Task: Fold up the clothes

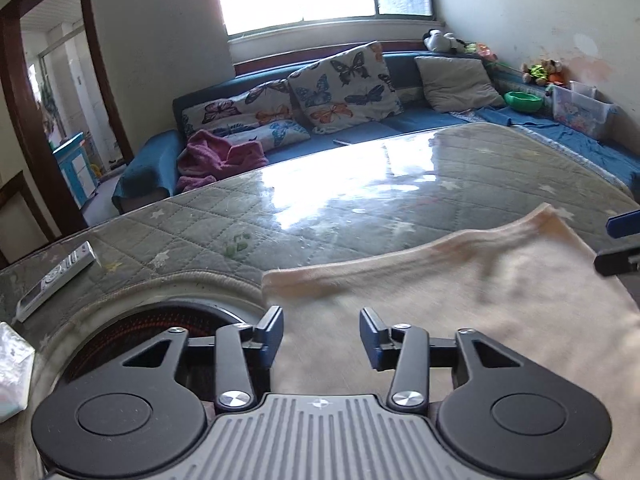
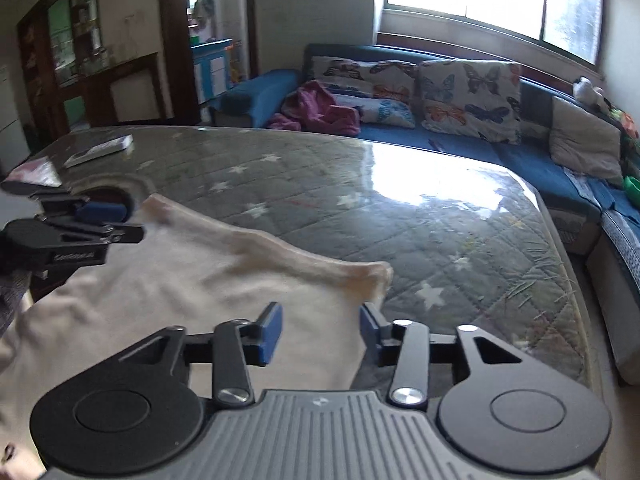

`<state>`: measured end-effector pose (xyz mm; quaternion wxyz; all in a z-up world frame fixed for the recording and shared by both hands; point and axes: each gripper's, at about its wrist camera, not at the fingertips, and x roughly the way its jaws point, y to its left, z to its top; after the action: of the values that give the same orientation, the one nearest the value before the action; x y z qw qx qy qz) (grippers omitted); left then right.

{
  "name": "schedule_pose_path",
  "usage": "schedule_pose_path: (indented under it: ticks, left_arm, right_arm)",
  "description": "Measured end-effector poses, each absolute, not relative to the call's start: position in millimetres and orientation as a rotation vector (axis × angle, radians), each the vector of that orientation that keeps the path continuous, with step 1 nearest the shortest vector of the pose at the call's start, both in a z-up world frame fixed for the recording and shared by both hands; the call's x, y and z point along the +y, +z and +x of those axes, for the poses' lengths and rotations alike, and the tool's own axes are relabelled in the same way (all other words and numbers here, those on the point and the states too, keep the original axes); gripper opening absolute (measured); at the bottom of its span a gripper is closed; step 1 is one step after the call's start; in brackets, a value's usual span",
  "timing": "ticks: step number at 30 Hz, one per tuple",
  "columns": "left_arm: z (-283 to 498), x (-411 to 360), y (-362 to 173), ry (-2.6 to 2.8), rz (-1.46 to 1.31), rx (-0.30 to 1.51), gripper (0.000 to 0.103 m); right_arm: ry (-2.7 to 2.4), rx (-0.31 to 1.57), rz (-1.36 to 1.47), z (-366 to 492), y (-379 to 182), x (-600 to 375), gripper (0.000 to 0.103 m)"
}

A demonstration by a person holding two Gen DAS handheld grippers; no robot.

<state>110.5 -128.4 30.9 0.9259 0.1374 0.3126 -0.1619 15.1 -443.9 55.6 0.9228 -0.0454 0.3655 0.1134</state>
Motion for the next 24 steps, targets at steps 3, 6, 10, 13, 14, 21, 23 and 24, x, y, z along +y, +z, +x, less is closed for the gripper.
schedule_pose_path:
  ticks: [3, 6, 10, 13, 14, 21, 23, 24]
  left_arm:
    - [90, -128, 35, -0.349, 0.288, 0.634, 0.053]
    - [67, -126, 37, -0.375, 0.291, 0.625, 0.056]
    - [40, -126, 36, -0.391, 0.318, 0.614, 0.059]
    - [21, -126, 34, -0.406, 0.325, 0.611, 0.061]
    - [16, -125, 33, -0.41, 0.328, 0.609, 0.063]
    - [-22, -120, 21, -0.431, 0.375, 0.589, 0.067]
    - [-31, -118, 16, -0.438, 0.39, 0.589, 0.067]
    - [-35, -117, 14, -0.443, 0.394, 0.59, 0.068]
  right_arm:
    - [0.273, 0.752, -0.13, -9, 57, -430, 0.059]
    - [0.306, 0.754, -0.159, -32, 56, -417, 0.065]
    - [0.345, 0.737, -0.208, -61, 55, -400, 0.074]
    - [0.366, 0.729, -0.249, -78, 52, -389, 0.077]
    - [0.369, 0.729, -0.258, -82, 51, -387, 0.078]
    - [0.381, 0.721, -0.328, -110, 41, -372, 0.081]
    - [0.383, 0.718, -0.34, -118, 39, -369, 0.082]
    - [0.384, 0.719, -0.346, -120, 38, -368, 0.082]
